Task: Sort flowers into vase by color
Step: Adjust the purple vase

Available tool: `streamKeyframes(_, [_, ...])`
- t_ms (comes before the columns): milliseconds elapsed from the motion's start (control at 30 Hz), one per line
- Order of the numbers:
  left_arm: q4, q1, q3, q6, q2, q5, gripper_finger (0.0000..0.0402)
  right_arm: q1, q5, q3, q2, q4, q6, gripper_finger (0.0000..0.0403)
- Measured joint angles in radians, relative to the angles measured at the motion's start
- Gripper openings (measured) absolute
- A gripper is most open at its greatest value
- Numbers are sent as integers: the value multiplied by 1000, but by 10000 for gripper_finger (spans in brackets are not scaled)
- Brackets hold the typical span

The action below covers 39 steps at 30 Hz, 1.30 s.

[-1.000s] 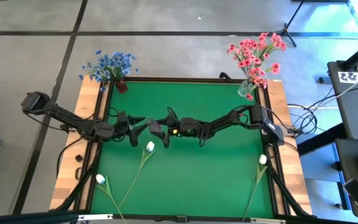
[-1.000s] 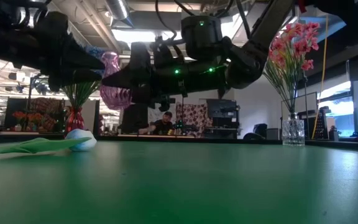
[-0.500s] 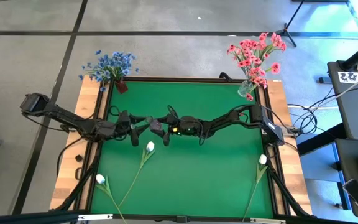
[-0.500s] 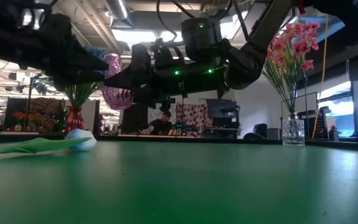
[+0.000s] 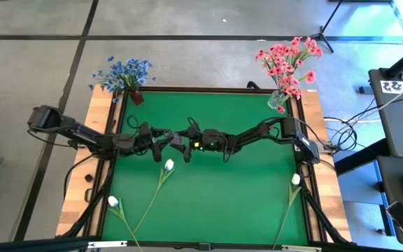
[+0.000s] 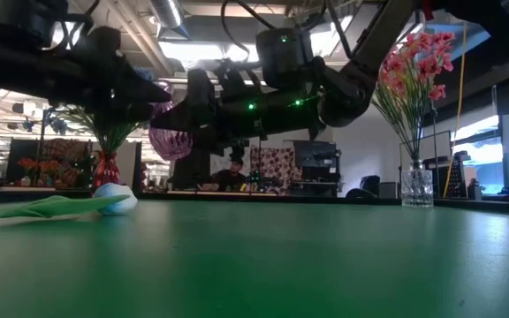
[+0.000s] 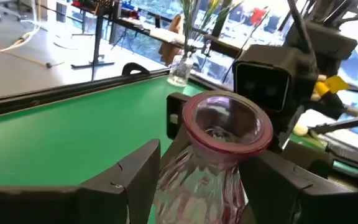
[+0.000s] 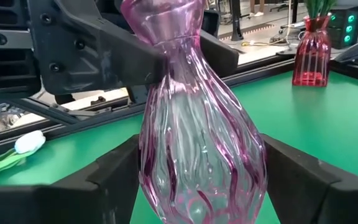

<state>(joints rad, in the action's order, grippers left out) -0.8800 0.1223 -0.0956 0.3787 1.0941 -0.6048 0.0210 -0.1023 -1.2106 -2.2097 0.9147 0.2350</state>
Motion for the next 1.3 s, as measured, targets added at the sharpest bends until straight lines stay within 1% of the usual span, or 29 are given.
streamKeyframes(67, [-39, -3, 0, 0, 14, 11, 200, 0, 1, 0, 0, 2, -1, 286])
streamKeyframes(133, [-58, -4, 0, 1, 19, 16, 183, 0, 1, -2, 0, 1, -1, 291])
streamKeyframes(333, [-37, -5, -21, -27, 20, 15, 105, -2, 12, -2, 0, -19, -9, 312])
streamKeyframes(467, [66, -3, -22, -50, -23, 14, 102, -1, 53, -1, 29, -107, -7, 328])
streamKeyframes(567, [172, 17, -23, -59, -87, -5, 102, -1, 92, -1, 85, -235, 0, 335])
streamKeyframes(633, [270, 42, -22, -91, -152, -79, 102, -4, 120, -1, 131, -339, -3, 336])
streamKeyframes(700, [427, 80, -32, -127, -228, -166, 104, -5, 140, -1, 176, -452, -14, 336])
streamKeyframes(800, [721, 125, -73, -172, -332, -294, 105, -18, 127, 0, 229, -579, -47, 337])
streamKeyframes(833, [789, 134, -83, -163, -359, -318, 105, -26, 116, 0, 239, -592, -62, 337])
streamKeyframes(967, [942, 167, -88, -13, -452, -309, 107, -53, 67, -1, 254, -621, -81, 337])
streamKeyframes(1000, [988, 177, -88, 25, -465, -322, 107, -59, 54, 0, 254, -622, -82, 337])
streamKeyframes(1067, [1074, 199, -88, 92, -474, -381, 107, -71, 23, 0, 254, -622, -82, 337])
streamKeyframes(1167, [1123, 226, -86, 169, -474, -457, 108, -79, 8, 0, 255, -629, -82, 337])
streamKeyframes(1300, [1100, 252, -39, 279, -472, -471, 108, -73, 6, 0, 255, -631, -81, 337])
